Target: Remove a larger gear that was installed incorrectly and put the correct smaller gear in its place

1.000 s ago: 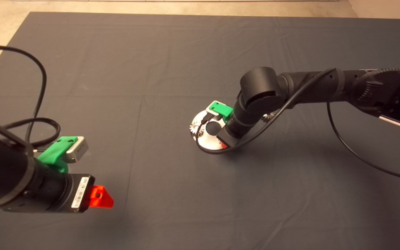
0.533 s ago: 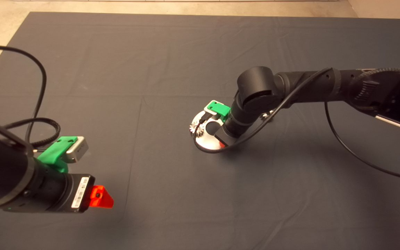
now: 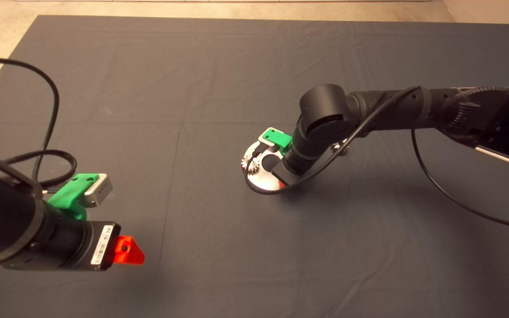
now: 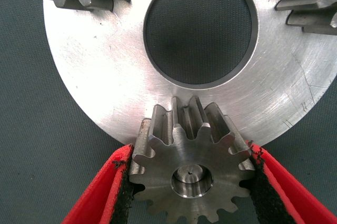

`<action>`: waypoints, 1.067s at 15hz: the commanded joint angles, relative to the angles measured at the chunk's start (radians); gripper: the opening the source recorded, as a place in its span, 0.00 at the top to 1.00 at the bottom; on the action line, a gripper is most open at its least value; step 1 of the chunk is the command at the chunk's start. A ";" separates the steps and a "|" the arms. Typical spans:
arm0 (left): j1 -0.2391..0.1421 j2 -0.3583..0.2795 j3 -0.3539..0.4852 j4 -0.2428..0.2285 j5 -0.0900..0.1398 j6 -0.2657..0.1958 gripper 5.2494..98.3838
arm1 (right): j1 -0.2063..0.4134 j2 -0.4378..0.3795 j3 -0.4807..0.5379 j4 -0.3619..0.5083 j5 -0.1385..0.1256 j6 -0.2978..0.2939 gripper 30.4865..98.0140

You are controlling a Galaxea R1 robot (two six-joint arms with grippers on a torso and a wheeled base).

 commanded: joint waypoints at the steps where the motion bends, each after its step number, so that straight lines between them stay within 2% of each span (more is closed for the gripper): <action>1: -0.005 -0.003 0.017 -0.018 0.009 -0.002 0.01 | 0.017 0.007 -0.004 -0.036 -0.125 -0.004 0.70; 16: -0.005 -0.002 0.017 -0.023 0.009 -0.003 0.01 | 0.025 0.004 0.004 -0.035 -0.125 -0.001 0.74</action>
